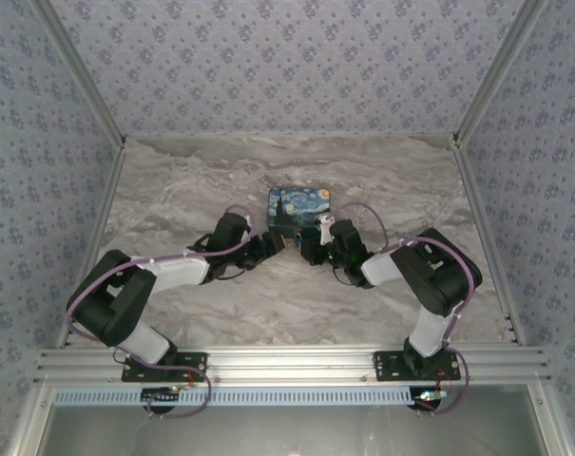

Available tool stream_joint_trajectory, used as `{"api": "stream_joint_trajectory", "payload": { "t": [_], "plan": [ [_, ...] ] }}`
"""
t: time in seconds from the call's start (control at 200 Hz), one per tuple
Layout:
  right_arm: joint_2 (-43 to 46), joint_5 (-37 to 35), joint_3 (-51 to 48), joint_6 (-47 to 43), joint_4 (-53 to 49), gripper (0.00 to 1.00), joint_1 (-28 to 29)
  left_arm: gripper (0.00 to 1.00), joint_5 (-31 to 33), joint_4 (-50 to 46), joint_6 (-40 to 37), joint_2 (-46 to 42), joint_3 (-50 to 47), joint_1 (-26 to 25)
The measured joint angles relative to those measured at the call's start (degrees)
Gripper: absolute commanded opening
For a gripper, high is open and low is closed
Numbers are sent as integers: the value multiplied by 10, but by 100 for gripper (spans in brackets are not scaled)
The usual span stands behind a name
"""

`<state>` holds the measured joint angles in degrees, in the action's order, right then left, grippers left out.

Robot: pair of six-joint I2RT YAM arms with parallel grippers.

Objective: Unlock the padlock with the key

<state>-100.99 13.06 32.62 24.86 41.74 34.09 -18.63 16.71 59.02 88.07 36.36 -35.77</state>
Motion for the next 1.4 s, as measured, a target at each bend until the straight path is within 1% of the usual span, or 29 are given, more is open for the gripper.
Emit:
{"api": "stream_joint_trajectory", "payload": {
  "t": [0.16,0.335,0.55,0.68,1.034,1.149,1.244,1.399],
  "plan": [
    [11,3,0,10,-7,14,1,74,0,8,9,12,-1,0],
    [23,3,0,38,-19,13,1,71,-2,29,19,22,-2,0],
    [34,3,0,76,-36,14,1,64,-11,55,35,24,-3,0],
    [36,8,0,99,-40,14,-3,58,-16,69,43,25,-4,-2],
    [50,35,0,194,-65,14,-33,55,-17,136,51,40,-30,-18],
    [51,43,0,208,-68,14,-35,54,-17,165,56,50,-40,-21],
    [51,46,0,213,-69,14,-35,49,-18,177,60,57,-41,-23],
    [60,48,-3,215,-70,14,-40,46,-24,214,75,73,-41,-28]
  ]
}}
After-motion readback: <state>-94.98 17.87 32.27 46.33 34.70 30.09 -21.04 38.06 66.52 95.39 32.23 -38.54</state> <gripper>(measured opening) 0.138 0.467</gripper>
